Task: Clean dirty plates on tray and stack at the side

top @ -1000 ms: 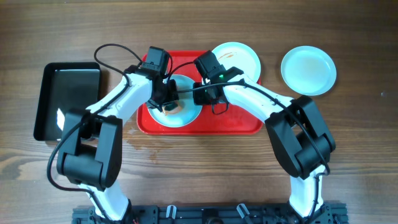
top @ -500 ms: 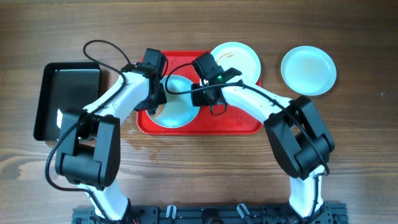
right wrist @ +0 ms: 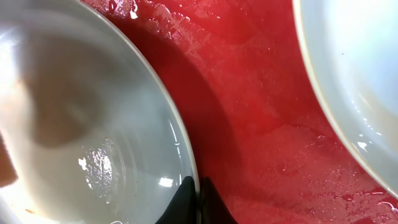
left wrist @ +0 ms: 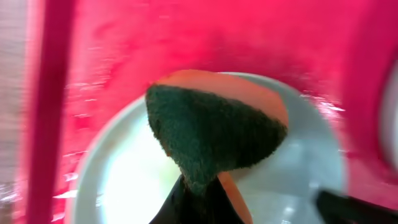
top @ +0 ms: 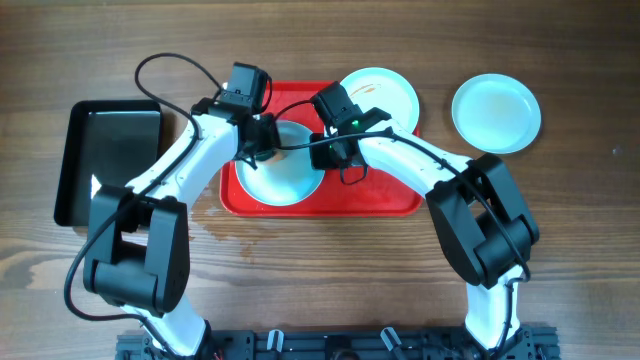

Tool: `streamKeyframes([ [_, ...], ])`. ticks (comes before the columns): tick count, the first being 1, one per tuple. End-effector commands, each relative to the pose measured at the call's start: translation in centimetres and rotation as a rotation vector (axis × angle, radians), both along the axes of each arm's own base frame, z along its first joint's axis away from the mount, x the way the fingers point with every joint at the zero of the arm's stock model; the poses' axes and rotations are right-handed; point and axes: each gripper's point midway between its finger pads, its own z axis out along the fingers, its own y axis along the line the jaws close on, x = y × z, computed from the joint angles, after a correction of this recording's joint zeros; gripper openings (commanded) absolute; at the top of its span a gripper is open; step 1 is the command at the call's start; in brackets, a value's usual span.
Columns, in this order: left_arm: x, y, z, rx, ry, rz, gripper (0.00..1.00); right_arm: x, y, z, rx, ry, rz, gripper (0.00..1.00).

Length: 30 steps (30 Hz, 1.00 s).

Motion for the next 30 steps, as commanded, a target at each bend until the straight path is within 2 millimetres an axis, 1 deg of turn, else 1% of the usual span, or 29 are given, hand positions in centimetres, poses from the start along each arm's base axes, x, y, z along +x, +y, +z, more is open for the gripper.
streamKeyframes([
  [1, 0.5, -2.5, 0.4, -0.13, 0.006, -0.02, 0.04, -0.3, -1.2, -1.4, -0.055, 0.014, -0.009, 0.04],
  [4, 0.3, -3.1, -0.8, -0.159, 0.041, -0.008, 0.04, -0.3, -1.2, -1.4, -0.055, 0.014, -0.009, 0.04],
  [8, -0.1, -4.8, -2.1, -0.246, 0.091, -0.041, 0.04, -0.3, -1.2, -1.4, -0.055, 0.014, -0.009, 0.04],
  [11, -0.1, -4.9, -3.1, -0.246, 0.107, -0.033, 0.04, -0.3, -1.2, -1.4, -0.056, 0.016, -0.01, 0.04],
  [13, 0.0, -4.4, -3.7, -0.221, 0.111, -0.022, 0.04, -0.4, -1.3, -1.4, -0.059, 0.021, -0.01, 0.04],
  [16, 0.6, -2.5, -4.1, -0.126, 0.083, 0.017, 0.04, -0.6, -1.4, -1.5, -0.063, 0.03, -0.017, 0.04],
  [17, 0.9, -1.6, -4.3, -0.082, 0.07, 0.036, 0.04, -0.7, -1.5, -1.5, -0.064, 0.034, -0.023, 0.04],
  [20, 0.9, 0.3, -4.5, -0.017, 0.074, 0.075, 0.04, -0.8, -1.6, -1.6, -0.066, 0.042, -0.033, 0.04],
  [23, 0.3, 2.4, -4.9, 0.013, 0.115, 0.118, 0.04, -0.8, -1.6, -1.6, -0.066, 0.042, -0.032, 0.04],
  [25, -0.5, 4.0, -5.1, 0.021, 0.16, 0.158, 0.04, -0.8, -1.6, -1.6, -0.066, 0.042, -0.032, 0.04],
  [30, -2.5, 7.3, -5.4, 0.024, 0.268, 0.303, 0.04, -0.8, -1.6, -1.6, -0.066, 0.042, -0.033, 0.04],
])
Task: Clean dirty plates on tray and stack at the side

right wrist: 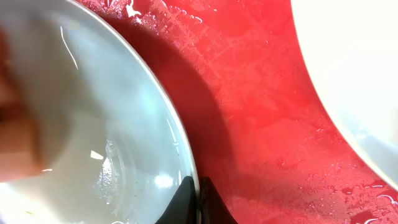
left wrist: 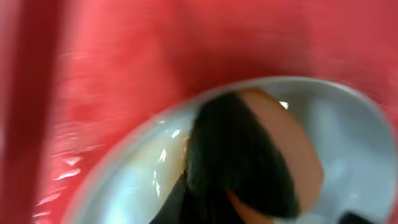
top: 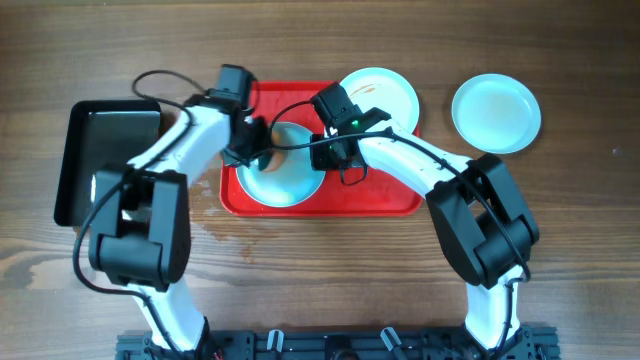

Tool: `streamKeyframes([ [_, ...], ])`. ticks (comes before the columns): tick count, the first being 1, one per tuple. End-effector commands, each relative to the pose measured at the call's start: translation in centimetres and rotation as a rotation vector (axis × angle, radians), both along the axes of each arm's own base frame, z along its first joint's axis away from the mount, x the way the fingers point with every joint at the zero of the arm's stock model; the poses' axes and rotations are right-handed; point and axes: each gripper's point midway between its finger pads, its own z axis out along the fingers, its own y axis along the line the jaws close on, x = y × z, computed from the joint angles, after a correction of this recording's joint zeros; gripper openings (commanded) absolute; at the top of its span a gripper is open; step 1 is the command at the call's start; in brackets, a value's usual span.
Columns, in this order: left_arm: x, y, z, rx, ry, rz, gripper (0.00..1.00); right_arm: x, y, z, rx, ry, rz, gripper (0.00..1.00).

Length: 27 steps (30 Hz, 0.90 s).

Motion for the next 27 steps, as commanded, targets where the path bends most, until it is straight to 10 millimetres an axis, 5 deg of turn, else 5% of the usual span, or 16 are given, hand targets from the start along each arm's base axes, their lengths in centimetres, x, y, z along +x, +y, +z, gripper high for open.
streamKeyframes([
  [1, -1.7, 5.2, -1.7, 0.108, 0.108, 0.156, 0.04, -0.5, -1.4, -1.5, -0.061, 0.029, -0.025, 0.04],
  [7, -3.6, 5.8, -1.7, 0.095, 0.193, 0.174, 0.04, -0.5, -1.4, -1.5, -0.06, 0.03, -0.029, 0.04],
  [13, -5.6, 2.9, 0.1, -0.012, 0.252, 0.126, 0.04, -0.3, -1.8, -1.5, -0.069, 0.028, -0.068, 0.04],
  [20, -5.4, -0.1, 2.5, -0.046, 0.175, 0.016, 0.04, -0.3, -1.8, -1.5, -0.065, 0.032, -0.083, 0.04],
  [27, -4.4, -3.6, 2.4, -0.073, 0.1, -0.065, 0.04, -0.3, -1.8, -1.5, -0.065, 0.032, -0.082, 0.04],
])
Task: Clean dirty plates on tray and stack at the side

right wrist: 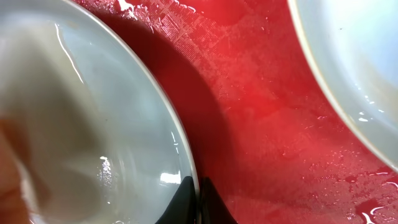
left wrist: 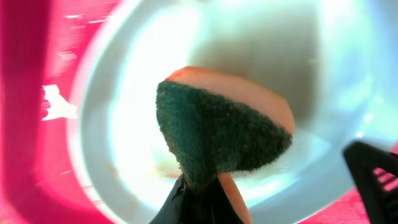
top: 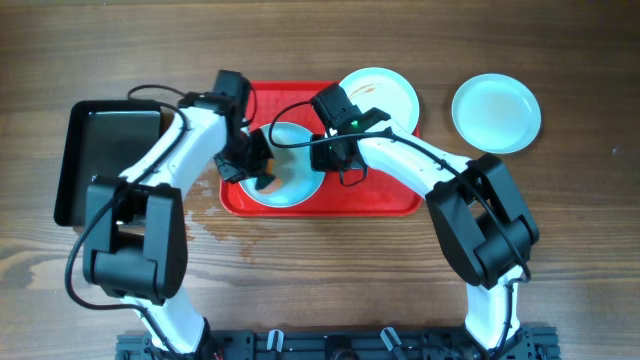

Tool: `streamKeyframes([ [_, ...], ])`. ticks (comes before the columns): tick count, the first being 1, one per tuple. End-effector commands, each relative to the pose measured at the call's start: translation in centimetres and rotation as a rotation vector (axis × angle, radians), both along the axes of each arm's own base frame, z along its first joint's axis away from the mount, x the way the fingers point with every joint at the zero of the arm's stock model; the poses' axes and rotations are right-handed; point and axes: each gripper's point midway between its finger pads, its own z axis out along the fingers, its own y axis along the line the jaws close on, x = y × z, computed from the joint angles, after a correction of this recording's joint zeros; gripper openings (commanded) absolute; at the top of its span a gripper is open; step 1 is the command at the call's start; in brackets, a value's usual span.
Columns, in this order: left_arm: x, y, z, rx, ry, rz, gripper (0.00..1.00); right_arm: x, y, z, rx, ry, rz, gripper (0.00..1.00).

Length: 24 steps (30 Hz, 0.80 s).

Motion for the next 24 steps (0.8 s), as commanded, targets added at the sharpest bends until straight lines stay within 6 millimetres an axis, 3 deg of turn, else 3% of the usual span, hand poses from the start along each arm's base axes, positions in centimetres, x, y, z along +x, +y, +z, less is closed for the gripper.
streamKeyframes([
  [1, 0.2, -2.1, 0.4, -0.035, -0.044, -0.052, 0.04, 0.1, -1.8, -1.4, -0.072, 0.009, -0.047, 0.04],
  [3, 1.2, -3.8, -0.1, -0.048, -0.095, -0.088, 0.04, 0.1, -1.8, -1.4, -0.071, 0.009, -0.048, 0.04],
  [8, 1.3, -4.0, -1.1, -0.031, -0.088, -0.099, 0.04, -0.1, -1.9, -1.5, -0.076, 0.015, -0.046, 0.04],
  [11, 0.6, -0.6, -1.9, 0.159, -0.063, -0.085, 0.04, -0.2, -2.2, -1.5, -0.084, 0.021, -0.042, 0.04],
  [16, -0.3, 4.7, -1.5, 0.45, -0.035, -0.084, 0.04, 0.0, -2.5, -1.5, -0.086, 0.021, -0.039, 0.04],
  [24, 0.5, 8.0, -0.3, 0.659, -0.085, -0.081, 0.04, -0.1, -2.6, -1.6, -0.09, 0.026, -0.039, 0.04],
])
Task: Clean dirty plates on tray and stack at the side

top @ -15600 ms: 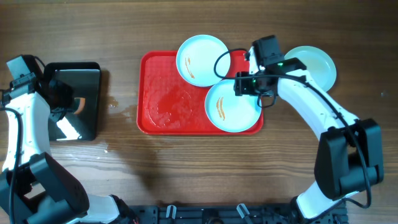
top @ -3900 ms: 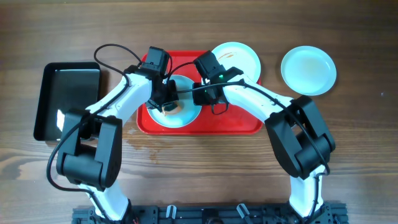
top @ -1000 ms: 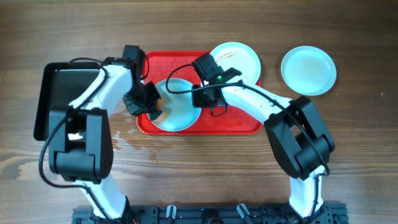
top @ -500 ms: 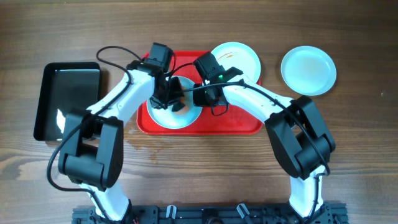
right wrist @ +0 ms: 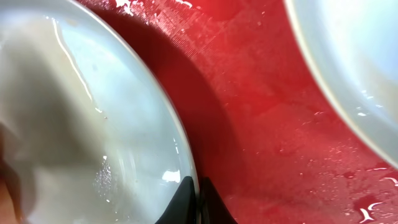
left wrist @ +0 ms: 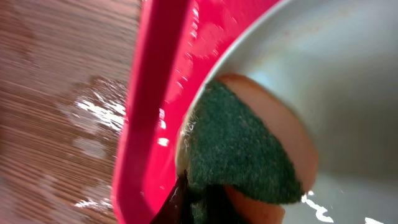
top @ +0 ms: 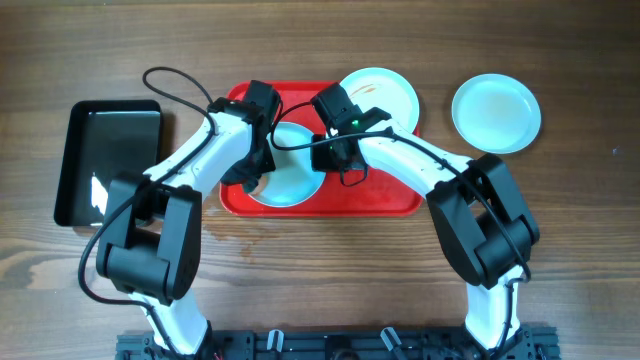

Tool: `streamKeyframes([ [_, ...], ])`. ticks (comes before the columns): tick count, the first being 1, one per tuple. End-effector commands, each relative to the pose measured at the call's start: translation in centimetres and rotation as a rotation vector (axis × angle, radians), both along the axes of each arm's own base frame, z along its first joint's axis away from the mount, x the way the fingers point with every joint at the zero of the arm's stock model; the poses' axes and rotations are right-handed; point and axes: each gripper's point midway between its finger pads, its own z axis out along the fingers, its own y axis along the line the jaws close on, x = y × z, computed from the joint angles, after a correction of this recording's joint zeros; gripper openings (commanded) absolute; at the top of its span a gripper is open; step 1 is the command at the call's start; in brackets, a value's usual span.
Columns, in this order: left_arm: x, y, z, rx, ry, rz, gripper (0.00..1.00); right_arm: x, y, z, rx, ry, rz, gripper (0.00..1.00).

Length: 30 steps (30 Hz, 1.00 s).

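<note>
A wet pale plate (top: 290, 176) lies on the red tray (top: 360, 200). My left gripper (left wrist: 198, 194) is shut on a sponge (left wrist: 249, 149), green scouring side up and orange beneath, pressed on the plate's left rim (left wrist: 205, 93) by the tray's left wall (left wrist: 152, 93). My right gripper (right wrist: 198, 186) is shut on the plate's right rim (right wrist: 180, 134). A second plate (top: 385, 95) sits at the tray's back right corner, seen also in the right wrist view as a pale plate (right wrist: 348, 68).
A black bin (top: 105, 160) stands left of the tray. A pale plate (top: 496, 112) rests on the wooden table (top: 560, 260) at the right. Water wets the wood in front of the tray's left corner (left wrist: 87, 118).
My left gripper has moved with the sponge from the middle of the plate to its left rim, against the tray's wall. The right gripper still pinches the right rim.
Throughout, my right gripper kept its hold on the plate's right rim. The left gripper held the sponge over the plate's far part, then on its left-centre, then over its middle, and now at its left edge. The plate's surface looks wet.
</note>
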Motion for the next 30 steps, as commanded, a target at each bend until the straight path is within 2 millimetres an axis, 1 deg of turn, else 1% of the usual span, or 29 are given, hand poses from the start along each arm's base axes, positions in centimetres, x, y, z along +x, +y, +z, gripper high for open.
streamKeyframes([
  [1, 1.3, 3.6, 0.6, 0.214, -0.063, -0.002, 0.04, 0.1, -2.4, -1.5, -0.088, 0.011, -0.033, 0.04],
  [5, 3.0, 3.2, 0.8, 0.199, -0.139, 0.007, 0.04, 0.2, -2.3, -1.5, -0.087, 0.007, -0.029, 0.04],
  [7, 4.0, 2.9, 1.1, 0.182, -0.188, 0.013, 0.04, 0.2, -2.3, -1.5, -0.087, 0.007, -0.028, 0.04],
  [9, 5.0, 2.5, 1.9, 0.163, -0.244, 0.021, 0.04, 0.2, -2.4, -1.5, -0.088, 0.005, -0.028, 0.04],
  [10, 5.6, 2.3, 2.6, 0.149, -0.282, 0.025, 0.04, 0.3, -2.5, -1.5, -0.094, -0.002, -0.03, 0.04],
  [13, 6.7, 1.3, 4.5, 0.082, -0.361, 0.031, 0.04, 0.6, -2.7, -1.5, -0.113, -0.02, -0.037, 0.04],
  [15, 6.9, 0.6, 5.7, 0.03, -0.392, 0.029, 0.04, 0.8, -2.8, -1.4, -0.116, -0.029, -0.039, 0.04],
  [16, 6.9, 0.1, 6.7, -0.005, -0.41, 0.026, 0.04, 1.0, -2.7, -1.4, -0.113, -0.034, -0.039, 0.04],
  [18, 6.7, -0.2, 8.2, -0.043, -0.441, 0.033, 0.04, 1.3, -2.5, -1.3, -0.103, -0.048, -0.039, 0.04],
  [21, 6.4, 0.3, 11.4, -0.084, -0.521, 0.108, 0.04, 2.1, -1.9, -1.0, -0.085, -0.089, -0.018, 0.04],
  [23, 6.3, 1.3, 14.1, -0.105, -0.588, 0.138, 0.04, 2.6, -1.7, -0.7, -0.079, -0.113, 0.004, 0.04],
  [24, 6.0, 2.0, 15.4, -0.11, -0.619, 0.156, 0.04, 2.7, -1.6, -0.4, -0.078, -0.121, 0.011, 0.04],
  [26, 5.3, 3.4, 16.7, -0.107, -0.636, 0.185, 0.04, 3.2, -1.3, 0.1, -0.077, -0.144, 0.034, 0.04],
  [27, 4.7, 4.3, 17.1, -0.117, -0.629, 0.207, 0.04, 4.0, -1.4, 0.7, -0.094, -0.179, 0.045, 0.04],
  [30, 3.8, 5.0, 16.5, -0.194, -0.571, 0.237, 0.04, 5.6, -1.7, 2.2, -0.149, -0.25, 0.068, 0.04],
])
